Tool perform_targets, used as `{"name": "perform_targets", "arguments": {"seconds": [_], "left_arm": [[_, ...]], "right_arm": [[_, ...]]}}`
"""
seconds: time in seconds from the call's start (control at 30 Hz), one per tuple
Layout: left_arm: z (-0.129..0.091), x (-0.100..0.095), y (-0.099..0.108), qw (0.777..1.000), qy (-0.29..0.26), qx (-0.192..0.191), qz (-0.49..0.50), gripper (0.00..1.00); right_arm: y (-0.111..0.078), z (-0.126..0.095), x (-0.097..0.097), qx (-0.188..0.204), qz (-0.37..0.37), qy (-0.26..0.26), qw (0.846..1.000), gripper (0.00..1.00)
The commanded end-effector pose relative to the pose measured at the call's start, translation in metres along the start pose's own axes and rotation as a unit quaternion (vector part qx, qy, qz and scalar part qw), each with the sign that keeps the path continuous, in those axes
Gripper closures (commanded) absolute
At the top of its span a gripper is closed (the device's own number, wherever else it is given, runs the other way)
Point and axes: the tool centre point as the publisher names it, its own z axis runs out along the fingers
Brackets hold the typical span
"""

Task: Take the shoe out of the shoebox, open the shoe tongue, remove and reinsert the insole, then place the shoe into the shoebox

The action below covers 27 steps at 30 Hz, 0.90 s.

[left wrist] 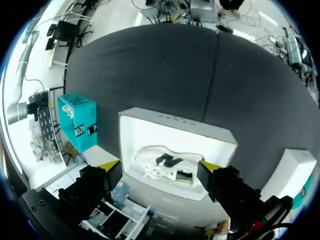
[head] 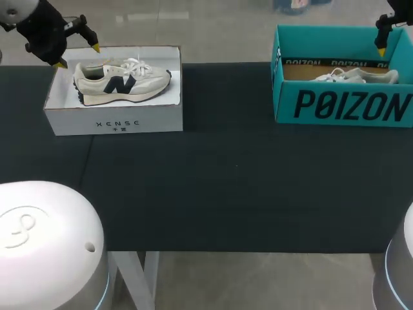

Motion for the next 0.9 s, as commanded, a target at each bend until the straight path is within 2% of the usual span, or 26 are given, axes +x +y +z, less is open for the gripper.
{"name": "perform_targets", "arguments": {"seconds": [0.03,0.1,0.13,0.17,0.23,0.3,0.37,0.4,0.47,0.6,0.73,0.9], "left_arm": [[-0.001,-0.001,0.0,1.0,0.008,-0.001,0.0,0.0],[-0.001,-0.001,0.0,1.0,0.008,-0.001,0.0,0.0],[0.004,-0.003,-0.003,0.999,0.032,0.003,0.03,0.0],[0.009,-0.002,-0.003,0.999,0.036,0.009,0.019,0.0],[0.019,0.003,0.003,0.998,0.028,0.04,0.035,0.0],[0.026,0.009,0.013,0.997,0.04,0.05,0.046,0.0],[0.032,0.017,0.026,0.997,0.03,0.057,0.041,0.0],[0.036,0.02,0.032,0.996,0.047,0.059,0.052,0.0],[0.042,0.028,0.044,0.995,0.035,0.075,0.048,0.0],[0.059,0.043,0.064,0.991,0.049,0.106,0.069,0.0],[0.073,0.057,0.08,0.984,0.093,0.116,0.096,0.0],[0.095,0.073,0.098,0.98,0.11,0.122,0.115,0.0]], "right_arm": [[-0.001,0.0,0.0,-0.001,0.0,0.0,1.0,0.0],[-0.001,0.0,0.0,-0.001,0.0,0.0,1.0,0.0],[-0.001,0.0,0.0,-0.001,0.0,0.0,1.0,0.0],[-0.001,0.0,0.0,-0.001,0.0,0.0,1.0,0.0],[-0.001,0.0,0.0,-0.001,0.0,0.0,1.0,0.0],[-0.001,0.0,0.0,-0.001,0.0,0.0,1.0,0.0],[-0.001,0.0,0.0,-0.001,0.0,0.0,1.0,0.0],[-0.001,0.0,0.0,-0.001,0.0,0.0,1.0,0.0],[-0.001,0.0,0.0,-0.001,0.0,0.0,1.0,0.0],[-0.001,0.0,0.0,-0.001,0.0,0.0,1.0,0.0],[-0.001,0.0,0.0,-0.001,0.0,0.0,1.0,0.0],[-0.001,0.0,0.0,-0.001,0.0,0.0,1.0,0.0]]}}
